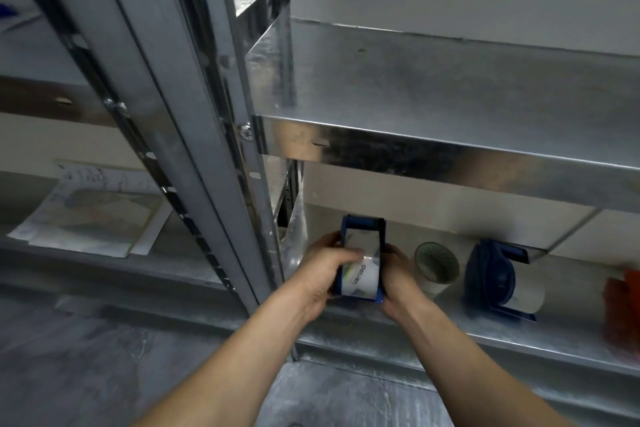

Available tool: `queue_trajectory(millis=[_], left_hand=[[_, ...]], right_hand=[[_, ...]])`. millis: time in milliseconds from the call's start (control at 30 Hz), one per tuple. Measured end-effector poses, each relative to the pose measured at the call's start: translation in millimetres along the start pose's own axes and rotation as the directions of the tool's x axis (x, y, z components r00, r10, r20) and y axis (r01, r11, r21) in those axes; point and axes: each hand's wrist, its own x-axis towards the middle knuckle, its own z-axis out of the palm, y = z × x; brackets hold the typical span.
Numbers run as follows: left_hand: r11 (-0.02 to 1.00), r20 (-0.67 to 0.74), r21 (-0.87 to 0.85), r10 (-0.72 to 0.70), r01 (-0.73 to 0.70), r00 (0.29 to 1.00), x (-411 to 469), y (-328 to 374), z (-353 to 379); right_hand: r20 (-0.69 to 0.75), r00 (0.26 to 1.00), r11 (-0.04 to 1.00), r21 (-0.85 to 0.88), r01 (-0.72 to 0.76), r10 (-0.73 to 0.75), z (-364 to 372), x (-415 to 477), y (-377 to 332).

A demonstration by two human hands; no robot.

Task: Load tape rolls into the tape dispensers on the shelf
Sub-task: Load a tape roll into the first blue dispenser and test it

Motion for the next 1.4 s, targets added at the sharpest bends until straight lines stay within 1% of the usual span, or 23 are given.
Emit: queue_trajectory(millis=[100, 200, 400, 533, 633, 700, 833, 1000, 1100, 1200, 1267, 1400], left_hand=[[0.998, -0.015, 0.053, -0.014, 0.015, 1.0, -1.6, -20.2, 2.4], [0.996, -0.007, 0.075, -0.046, 0.047, 0.999, -0.2, -30.0, -0.4], [0.993, -0.016, 0.087, -0.076, 0.077, 0.997, 11.4, -30.6, -9.2], [0.993, -0.022, 0.099, -0.066, 0.068, 0.998, 19.6, -25.3, -14.9], [0.995, -0.031, 0.071, -0.068, 0.07, 0.997, 26.4, -17.8, -19.8], [0.996, -0.046, 0.051, -0.074, 0.076, 0.996, 29.8, -12.4, -22.3], [0.996, -0.114, -0.009, -0.088, 0.088, 0.99, 36.5, -9.9, -22.5], [0.997, -0.2, -0.055, -0.061, 0.051, 0.978, 42.1, -8.7, -19.2], [0.998, -0.228, -0.02, -0.055, 0.052, 0.972, 42.5, -10.0, -19.8], [0.996, -0.26, 0.045, -0.064, 0.078, 0.964, 42.4, -11.0, -19.6], [0.994, -0.273, 0.065, -0.066, 0.087, 0.96, 42.9, -12.2, -19.8], [0.994, -0.265, 0.08, -0.047, 0.07, 0.963, 43.1, -11.9, -20.5]], right_hand=[[0.025, 0.998, 0.998, -0.026, -0.059, 0.059, -11.8, -3.0, 13.5], [-0.017, 0.996, 0.993, -0.07, -0.094, 0.093, -17.4, 0.5, 22.8], [-0.092, 0.989, 0.985, -0.123, -0.125, 0.114, -12.4, 17.3, 35.2], [-0.12, 0.99, 0.983, -0.158, -0.093, 0.075, -5.4, 25.2, 33.7], [-0.148, 0.989, 0.959, -0.279, -0.051, 0.01, 1.1, 26.8, 26.2], [-0.152, 0.988, 0.935, -0.351, -0.048, -0.007, 5.9, 28.9, 21.1], [-0.108, 0.993, 0.898, -0.432, -0.081, 0.038, 12.9, 33.0, 11.0], [-0.094, 0.993, 0.88, -0.465, -0.102, 0.066, 17.0, 33.6, 5.1], [-0.097, 0.995, 0.837, -0.542, -0.071, 0.021, 19.3, 37.2, 9.6], [-0.127, 0.989, 0.753, -0.658, -0.03, -0.071, 22.5, 37.6, 13.8], [-0.121, 0.984, 0.689, -0.725, 0.004, -0.133, 24.0, 35.0, 14.6], [-0.123, 0.981, 0.679, -0.734, 0.011, -0.148, 21.0, 36.5, 19.3]])
